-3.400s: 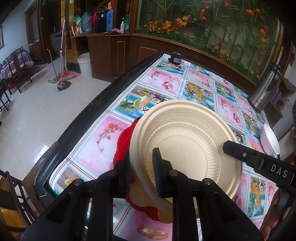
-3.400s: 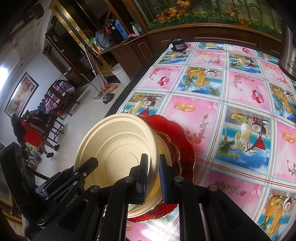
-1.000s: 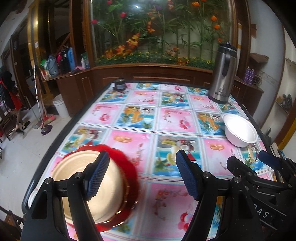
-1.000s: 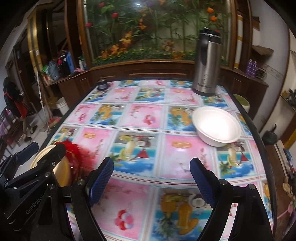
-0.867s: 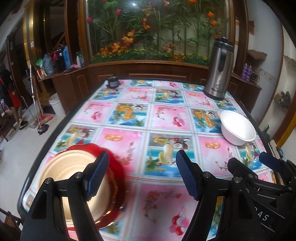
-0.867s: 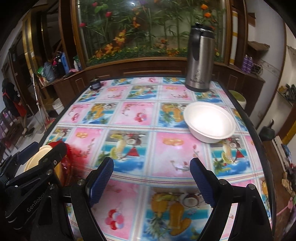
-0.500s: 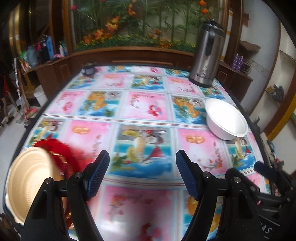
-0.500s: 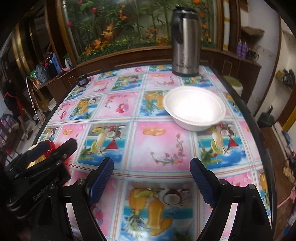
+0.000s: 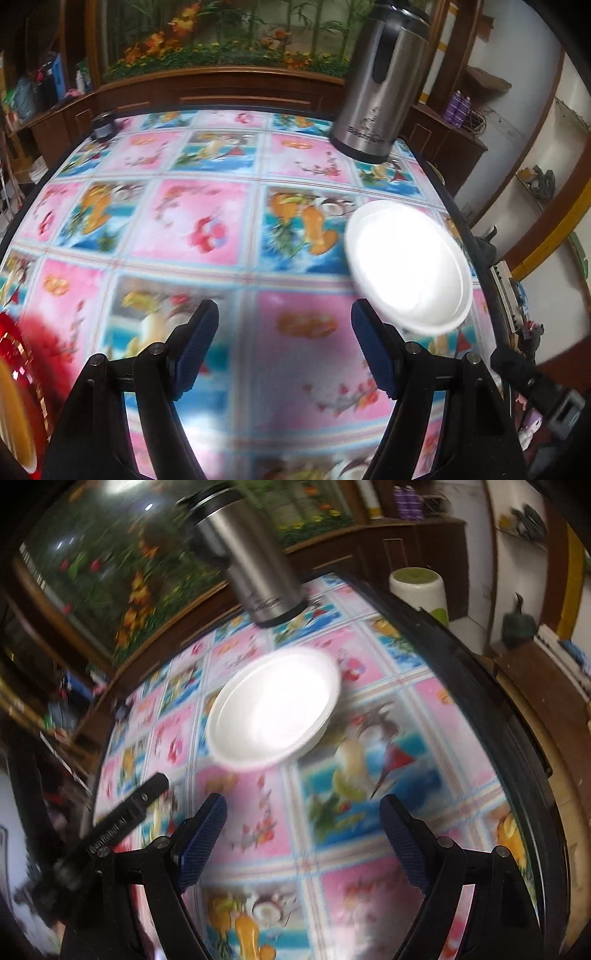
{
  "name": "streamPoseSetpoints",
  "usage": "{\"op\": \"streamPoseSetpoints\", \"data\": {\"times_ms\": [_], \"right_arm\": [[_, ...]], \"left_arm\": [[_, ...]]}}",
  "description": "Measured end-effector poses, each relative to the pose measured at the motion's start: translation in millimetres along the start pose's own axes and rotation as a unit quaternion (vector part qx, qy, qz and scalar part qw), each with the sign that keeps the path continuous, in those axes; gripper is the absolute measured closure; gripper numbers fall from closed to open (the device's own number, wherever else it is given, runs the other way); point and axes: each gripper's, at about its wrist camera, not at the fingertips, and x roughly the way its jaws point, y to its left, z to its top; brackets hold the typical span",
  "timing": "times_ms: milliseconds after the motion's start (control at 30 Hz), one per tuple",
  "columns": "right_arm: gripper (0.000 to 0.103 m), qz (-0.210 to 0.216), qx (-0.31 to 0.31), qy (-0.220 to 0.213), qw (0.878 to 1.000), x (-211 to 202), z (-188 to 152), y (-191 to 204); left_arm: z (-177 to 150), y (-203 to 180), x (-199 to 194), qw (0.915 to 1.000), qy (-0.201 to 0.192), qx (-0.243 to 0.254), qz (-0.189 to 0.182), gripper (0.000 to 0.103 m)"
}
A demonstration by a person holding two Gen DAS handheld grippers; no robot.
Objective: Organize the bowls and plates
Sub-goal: 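Withdraw both grippers from the stack toward the white foam bowl, then close both grippers on the rim of the white foam bowl, then lift the white foam bowl and carry it toward the plate stack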
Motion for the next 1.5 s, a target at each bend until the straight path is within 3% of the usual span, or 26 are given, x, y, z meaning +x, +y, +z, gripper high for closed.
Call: {"op": "streamPoseSetpoints", "data": {"times_ms": [233,567,633,700,767,800,867,1500], "right_arm": [[0.017,0.02,0.041,0.002,0.999,23,43,-19],[0.045,0.021,0.08,0.027,0.996,70,59,-32],[0.057,0.017,0.08,0.03,0.996,75,58,-32],[0.066,0.017,0.074,0.046,0.996,85,55,-30],[0.084,0.021,0.076,0.053,0.995,89,51,-29],[0.087,0.026,0.074,0.051,0.996,89,50,-27],[0.095,0.03,0.063,0.051,0.996,87,46,-20],[0.094,-0.016,-0.01,0.001,1.0,22,-15,24]], "left_arm": [[19,-26,29,0.9999,0.013,0.004,-0.011,0.029],[20,-42,57,0.9994,0.025,0.024,0.006,0.029],[19,-40,63,0.9992,0.032,0.022,0.009,0.044],[17,-39,70,0.9986,0.047,0.022,0.007,0.07],[13,-38,72,0.9982,0.054,0.025,-0.008,0.08],[11,-40,70,0.9981,0.053,0.031,-0.009,0.087],[7,-43,65,0.998,0.05,0.039,-0.005,0.088],[-41,-9,-8,0.9983,0.016,0.054,-0.019,0.088]]}}
